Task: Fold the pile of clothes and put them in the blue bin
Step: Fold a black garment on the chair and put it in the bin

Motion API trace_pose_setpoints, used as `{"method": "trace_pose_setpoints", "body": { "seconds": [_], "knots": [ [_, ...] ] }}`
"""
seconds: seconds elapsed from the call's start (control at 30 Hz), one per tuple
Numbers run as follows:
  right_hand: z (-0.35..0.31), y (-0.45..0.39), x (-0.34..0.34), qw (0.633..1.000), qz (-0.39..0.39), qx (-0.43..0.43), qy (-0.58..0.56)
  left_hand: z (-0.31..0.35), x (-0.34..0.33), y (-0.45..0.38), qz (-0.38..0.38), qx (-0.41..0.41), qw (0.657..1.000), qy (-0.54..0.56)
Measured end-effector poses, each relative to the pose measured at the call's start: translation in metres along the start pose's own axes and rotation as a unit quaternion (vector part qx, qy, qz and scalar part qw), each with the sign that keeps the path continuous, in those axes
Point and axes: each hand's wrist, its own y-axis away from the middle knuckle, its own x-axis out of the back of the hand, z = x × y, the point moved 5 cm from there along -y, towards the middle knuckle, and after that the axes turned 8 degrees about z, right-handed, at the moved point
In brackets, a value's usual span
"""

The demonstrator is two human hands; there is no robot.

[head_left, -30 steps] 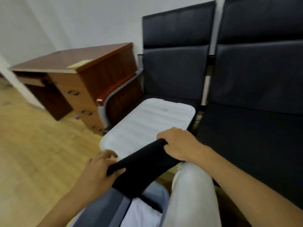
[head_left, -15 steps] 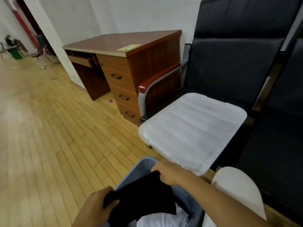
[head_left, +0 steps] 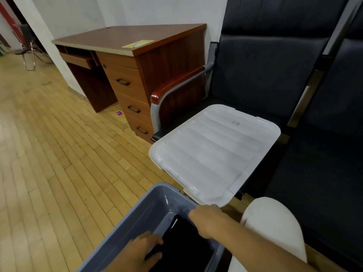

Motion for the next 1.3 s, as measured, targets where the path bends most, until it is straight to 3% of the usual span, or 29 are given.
{"method": "trace_pose_setpoints", "body": {
  "seconds": [0.07, 0.13, 0.47, 0.63, 0.8, 0.9, 1.0, 1.1, 1.3],
  "knots": [
    [-0.002, 0.001, 0.008, 0.998, 0.047, 0.006, -0.039, 0.015, 0.011, -0.028, -0.050, 0.046, 0.998, 0.004],
    [0.000, 0.007, 0.018, 0.993, 0.095, 0.010, -0.065, 0.036, 0.020, -0.058, -0.041, 0.045, 0.998, -0.014],
    [0.073, 0.089, 0.064, 0.956, 0.251, -0.014, -0.152, 0.159, 0.023, -0.134, -0.034, -0.043, 0.998, -0.036],
    [0.157, 0.160, 0.058, 0.923, 0.323, -0.090, -0.189, 0.259, -0.007, -0.188, -0.045, -0.138, 0.988, -0.047],
    [0.276, 0.262, 0.010, 0.876, 0.364, -0.247, -0.197, 0.396, -0.088, -0.239, -0.073, -0.260, 0.963, -0.030],
    [0.357, 0.334, -0.045, 0.816, 0.370, -0.401, -0.191, 0.475, -0.153, -0.255, -0.093, -0.307, 0.947, 0.007],
    [0.424, 0.414, -0.101, 0.720, 0.373, -0.547, -0.207, 0.530, -0.207, -0.261, -0.134, -0.324, 0.936, 0.026],
    [0.466, 0.486, -0.152, 0.634, 0.322, -0.671, -0.210, 0.558, -0.243, -0.266, -0.168, -0.324, 0.930, 0.052],
    [0.476, 0.528, -0.182, 0.509, 0.464, -0.702, -0.181, 0.572, -0.272, -0.267, -0.177, -0.336, 0.923, 0.070]
  ]
}}
